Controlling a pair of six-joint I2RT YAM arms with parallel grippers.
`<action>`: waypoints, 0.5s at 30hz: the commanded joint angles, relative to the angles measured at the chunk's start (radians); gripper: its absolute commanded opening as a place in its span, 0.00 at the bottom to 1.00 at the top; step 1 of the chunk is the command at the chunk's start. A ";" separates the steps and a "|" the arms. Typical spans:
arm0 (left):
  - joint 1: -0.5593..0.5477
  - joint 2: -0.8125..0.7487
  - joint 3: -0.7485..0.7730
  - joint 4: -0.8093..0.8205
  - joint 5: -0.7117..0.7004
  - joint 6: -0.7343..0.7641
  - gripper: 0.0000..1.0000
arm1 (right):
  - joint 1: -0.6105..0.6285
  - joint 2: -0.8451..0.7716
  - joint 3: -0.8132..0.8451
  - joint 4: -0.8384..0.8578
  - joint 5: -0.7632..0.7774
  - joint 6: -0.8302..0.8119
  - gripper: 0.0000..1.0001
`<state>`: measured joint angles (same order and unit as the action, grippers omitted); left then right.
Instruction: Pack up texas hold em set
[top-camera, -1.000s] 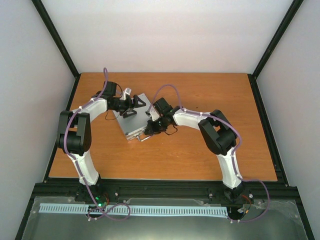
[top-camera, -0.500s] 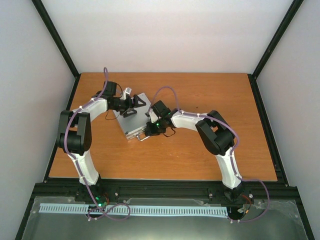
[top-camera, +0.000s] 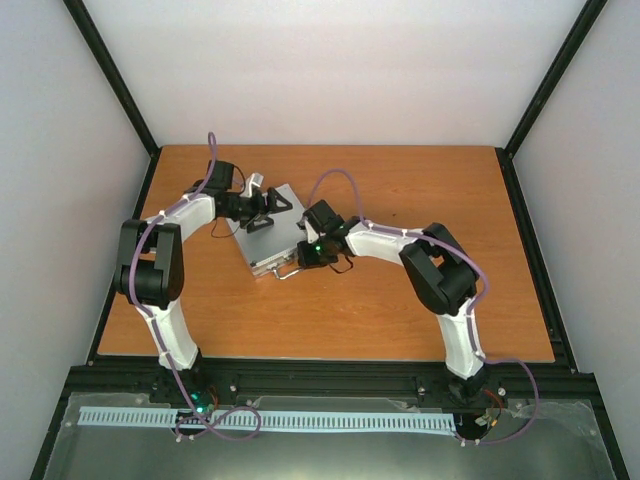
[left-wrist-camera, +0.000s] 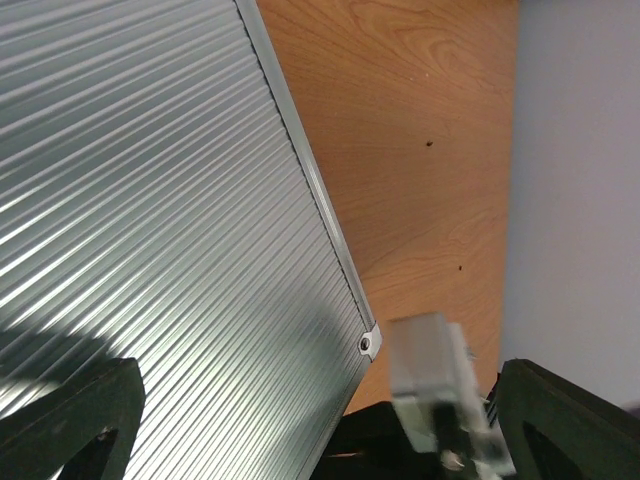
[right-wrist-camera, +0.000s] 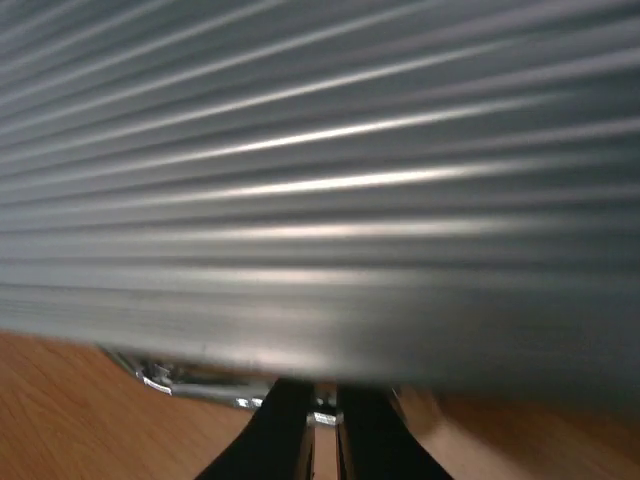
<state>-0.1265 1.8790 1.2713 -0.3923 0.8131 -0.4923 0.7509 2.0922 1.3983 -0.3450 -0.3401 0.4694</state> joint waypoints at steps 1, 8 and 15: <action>-0.006 0.035 0.032 -0.153 -0.069 0.029 1.00 | -0.004 -0.143 0.007 -0.139 0.142 -0.073 0.24; -0.005 -0.021 0.160 -0.255 -0.147 0.066 1.00 | -0.005 -0.330 0.020 -0.322 0.296 -0.097 1.00; -0.005 -0.093 0.433 -0.434 -0.317 0.125 1.00 | -0.015 -0.406 0.052 -0.460 0.471 -0.097 1.00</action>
<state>-0.1310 1.8725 1.5509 -0.7055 0.6205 -0.4274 0.7456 1.7016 1.4189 -0.6724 -0.0288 0.3836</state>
